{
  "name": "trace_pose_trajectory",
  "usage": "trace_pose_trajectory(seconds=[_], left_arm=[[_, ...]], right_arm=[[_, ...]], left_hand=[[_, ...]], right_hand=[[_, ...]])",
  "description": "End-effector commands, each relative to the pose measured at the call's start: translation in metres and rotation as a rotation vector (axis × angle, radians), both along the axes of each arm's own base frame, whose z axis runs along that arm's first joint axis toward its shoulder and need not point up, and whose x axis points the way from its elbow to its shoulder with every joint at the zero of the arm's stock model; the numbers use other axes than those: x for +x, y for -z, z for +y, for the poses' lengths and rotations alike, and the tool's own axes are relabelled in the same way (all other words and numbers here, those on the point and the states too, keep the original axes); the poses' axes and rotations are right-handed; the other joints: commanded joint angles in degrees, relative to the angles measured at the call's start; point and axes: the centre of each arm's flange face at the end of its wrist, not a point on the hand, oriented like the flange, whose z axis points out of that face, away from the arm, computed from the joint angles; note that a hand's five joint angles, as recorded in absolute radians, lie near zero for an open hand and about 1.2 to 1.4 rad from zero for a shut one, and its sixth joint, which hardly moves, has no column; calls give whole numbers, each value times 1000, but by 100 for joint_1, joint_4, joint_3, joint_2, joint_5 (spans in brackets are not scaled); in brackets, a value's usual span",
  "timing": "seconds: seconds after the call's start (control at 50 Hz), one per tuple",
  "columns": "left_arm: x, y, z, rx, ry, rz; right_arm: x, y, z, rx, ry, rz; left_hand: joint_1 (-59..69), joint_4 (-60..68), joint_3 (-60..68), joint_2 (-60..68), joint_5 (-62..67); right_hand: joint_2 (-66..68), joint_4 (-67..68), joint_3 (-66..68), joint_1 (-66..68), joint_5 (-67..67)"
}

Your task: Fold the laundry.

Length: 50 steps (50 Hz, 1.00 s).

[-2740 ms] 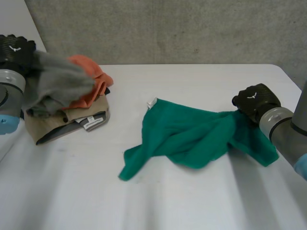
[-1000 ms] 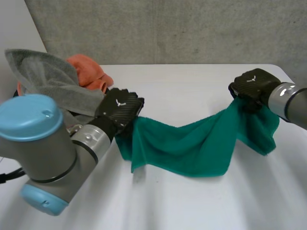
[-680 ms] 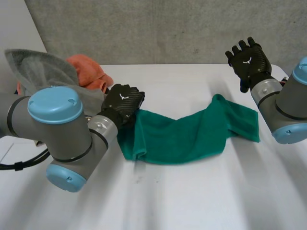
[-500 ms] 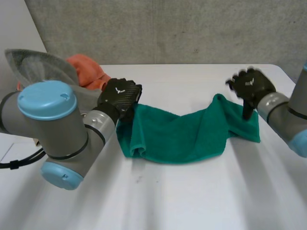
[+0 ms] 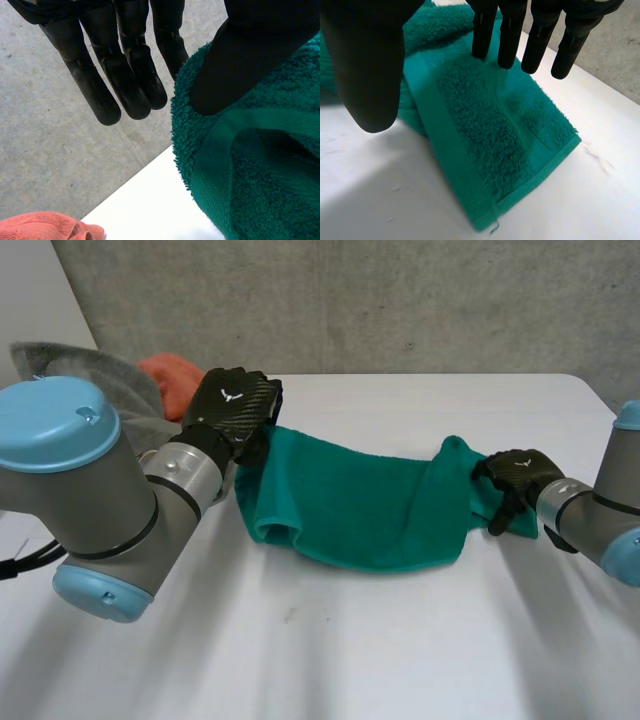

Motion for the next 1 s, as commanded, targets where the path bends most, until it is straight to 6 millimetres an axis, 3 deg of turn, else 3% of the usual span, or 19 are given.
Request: trace_pose_trajectory(seconds=[0.02,0.08,0.12,0.14,0.22,0.24,0.34,0.38,0.42,0.48,0.54,0.66,0.72,0.78,0.84,0.92,0.94,0.98,1.0], left_arm=[[2,0,-4,-3,-9,2],[5,-1,-7,-3,-20,4],[5,-1,-7,-2,-22,5],[5,-1,-7,-4,-23,6],[10,-7,-11,-1,-41,32],[16,-15,-13,-9,-57,49],[42,-35,-22,-16,-128,69],[51,-40,-25,-19,-153,72],[65,-45,-29,-14,-193,68],[79,-46,-35,9,-237,58],[85,-42,-36,46,-250,44],[73,-11,-27,195,-200,35],[63,15,-33,272,-187,33],[56,21,-43,265,-180,36],[47,13,-67,192,-182,66],[38,-31,-97,15,-205,163],[35,-52,-102,-66,-204,211],[35,-72,-109,-157,-207,261],[33,-90,-111,-244,-198,315]], right_arm=[[5,15,-15,-9,-3,-9],[7,24,-20,-6,-3,-6],[9,23,-21,-13,-5,-8],[9,19,-21,-21,-5,-12],[7,-21,-18,-91,1,-32],[4,-46,-16,-142,3,-42],[-6,-133,12,-233,-4,-49],[-16,-145,15,-222,4,-40],[-42,-155,11,-195,36,-14],[-77,-158,8,-147,80,23],[-90,-161,11,-112,85,38],[-83,-142,20,2,37,27],[-75,-122,18,60,10,23],[-70,-111,10,70,3,5],[-66,-117,-5,-14,15,-17],[-53,-147,-35,-276,76,-128],[-49,-165,-45,-417,101,-189],[-51,-187,-53,-563,136,-257],[-55,-208,-55,-684,154,-322]], left_hand=[[1531,1129,1184,1154,1350],[1531,1129,1184,1154,1350],[1531,1129,1184,1154,1350],[1531,1129,1184,1154,1350],[1531,1129,1184,1154,1350],[1531,1129,1184,1154,1350],[1531,1129,1184,1154,1350],[1531,1129,1184,1154,1350],[1531,1129,1184,1154,1350],[1531,1129,1184,1154,1350],[1531,1129,1184,1154,1350],[1531,1129,1184,1154,1350],[1531,1129,1184,1154,1350],[1531,1129,1184,1154,1350],[1531,1129,1184,1154,1350],[1531,1129,1184,1154,1350],[1531,1129,1184,1154,1350],[1531,1129,1184,1154,1350],[1531,1129,1184,1154,1350]], right_hand=[[853,783,799,785,723],[1570,1501,1516,1502,1440],[5160,5090,5106,5092,5030],[5687,5617,5633,5619,5557],[5692,5622,5638,5624,5562],[5692,5622,5638,5624,5562],[5692,5622,5638,5624,5562],[5692,5622,5638,5624,5562],[5692,5622,5638,5624,5562],[5692,5622,5638,5624,5562],[5692,5622,5638,5624,5562],[5692,5622,5638,5624,5562],[5692,5622,5638,5624,5562],[5692,5622,5638,5624,5562],[5692,5622,5638,5624,5562],[5692,5622,5638,5624,5562],[5692,5622,5638,5624,5562],[5692,5622,5638,5624,5562],[5692,5622,5638,5624,5562]])
